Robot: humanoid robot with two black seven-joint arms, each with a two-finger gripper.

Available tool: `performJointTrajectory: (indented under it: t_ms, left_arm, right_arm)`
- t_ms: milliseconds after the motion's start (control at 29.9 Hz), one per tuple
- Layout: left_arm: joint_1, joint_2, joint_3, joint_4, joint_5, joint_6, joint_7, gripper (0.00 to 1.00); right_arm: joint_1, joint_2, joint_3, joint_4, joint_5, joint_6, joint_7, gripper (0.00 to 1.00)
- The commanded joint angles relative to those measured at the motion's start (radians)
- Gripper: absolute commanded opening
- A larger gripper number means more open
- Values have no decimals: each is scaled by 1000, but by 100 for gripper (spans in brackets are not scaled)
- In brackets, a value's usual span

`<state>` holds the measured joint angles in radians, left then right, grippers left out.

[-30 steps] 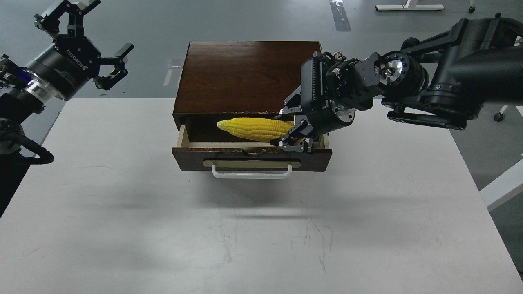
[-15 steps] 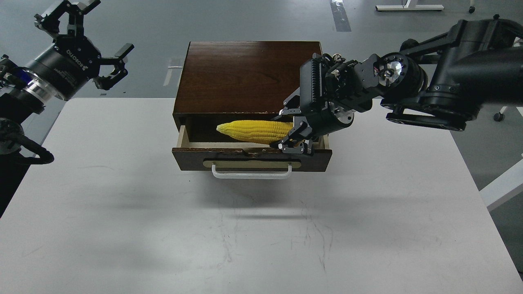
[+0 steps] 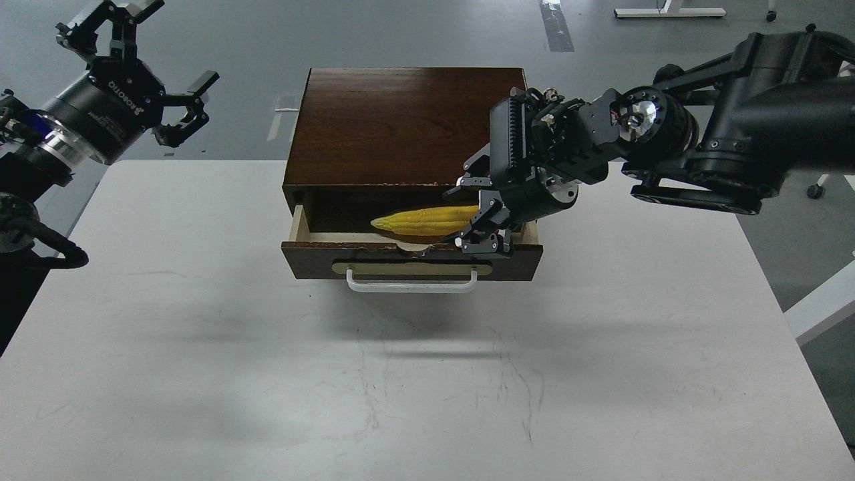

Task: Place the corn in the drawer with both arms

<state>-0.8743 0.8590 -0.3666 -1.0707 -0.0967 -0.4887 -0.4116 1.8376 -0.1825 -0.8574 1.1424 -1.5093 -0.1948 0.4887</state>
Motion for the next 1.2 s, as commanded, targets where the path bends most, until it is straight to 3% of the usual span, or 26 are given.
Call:
performJointTrajectory:
  t_ms: [0,234,501,668,902,1169]
  left_arm:
    - [0,0,0,0,0,0,1,98]
    - [0,0,0,0,0,0,-1,98]
    - [0,2,0,0,0,0,0,98]
    - [0,2,0,0,-2,0,-1,98]
    - [1,-2,0,0,0,0,-9,98]
    - [3,-14,0,0,-2,0,-23,98]
  right_arm:
    - [2,0,1,2,7,0,0,65]
    - [20,-12,20,11,81,0,0,69]
    - [-3,-147,155,13,426,9,0,95]
    - [-73,-230,283,14,647,14,0,95]
    - [-210,-390,526,33,966,98,0,95]
    - [-568,-514,840,5,1227,120,0,96]
